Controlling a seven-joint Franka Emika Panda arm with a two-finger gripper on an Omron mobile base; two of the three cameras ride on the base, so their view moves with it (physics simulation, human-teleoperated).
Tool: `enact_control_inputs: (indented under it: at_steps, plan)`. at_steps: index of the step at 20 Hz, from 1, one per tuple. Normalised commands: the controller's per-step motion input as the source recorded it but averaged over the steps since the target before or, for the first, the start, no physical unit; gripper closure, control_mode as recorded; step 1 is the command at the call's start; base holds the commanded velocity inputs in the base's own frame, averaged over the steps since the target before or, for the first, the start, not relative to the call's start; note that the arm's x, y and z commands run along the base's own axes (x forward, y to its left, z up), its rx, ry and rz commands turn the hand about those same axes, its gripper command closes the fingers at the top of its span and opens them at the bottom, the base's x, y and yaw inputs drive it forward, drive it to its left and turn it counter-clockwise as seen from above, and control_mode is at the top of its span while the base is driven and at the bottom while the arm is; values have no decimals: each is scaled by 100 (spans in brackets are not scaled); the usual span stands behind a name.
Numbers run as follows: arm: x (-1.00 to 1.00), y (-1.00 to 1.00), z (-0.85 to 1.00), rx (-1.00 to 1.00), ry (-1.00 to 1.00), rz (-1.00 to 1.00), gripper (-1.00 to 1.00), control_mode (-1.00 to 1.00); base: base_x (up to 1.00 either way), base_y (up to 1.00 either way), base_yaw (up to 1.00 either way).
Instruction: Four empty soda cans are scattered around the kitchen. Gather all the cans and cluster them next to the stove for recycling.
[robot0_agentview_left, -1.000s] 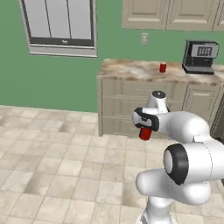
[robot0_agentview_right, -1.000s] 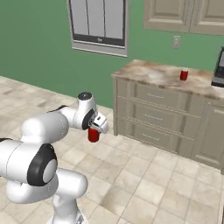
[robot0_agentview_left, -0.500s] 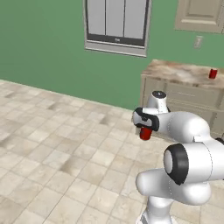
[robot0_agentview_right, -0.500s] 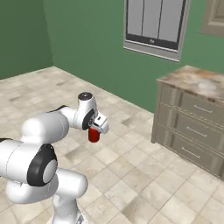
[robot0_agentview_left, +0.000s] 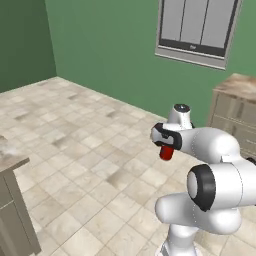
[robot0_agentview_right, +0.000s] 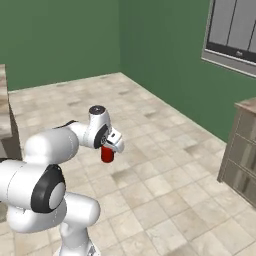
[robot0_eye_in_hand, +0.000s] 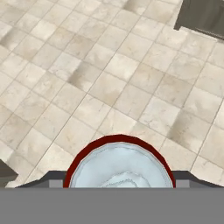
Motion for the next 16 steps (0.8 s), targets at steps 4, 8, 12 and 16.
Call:
enact_control_inputs:
  at_steps: [4, 8, 12, 16]
  plan:
    - [0, 0, 0, 0, 0, 0, 100, 100, 30, 0, 48]
    - [0, 0, 0, 0, 0, 0, 100, 100, 39, -2, 44]
    - [0, 0, 0, 0, 0, 0, 100, 100, 41, -1, 44]
    - [0, 0, 0, 0, 0, 0, 100, 100, 35, 0, 42]
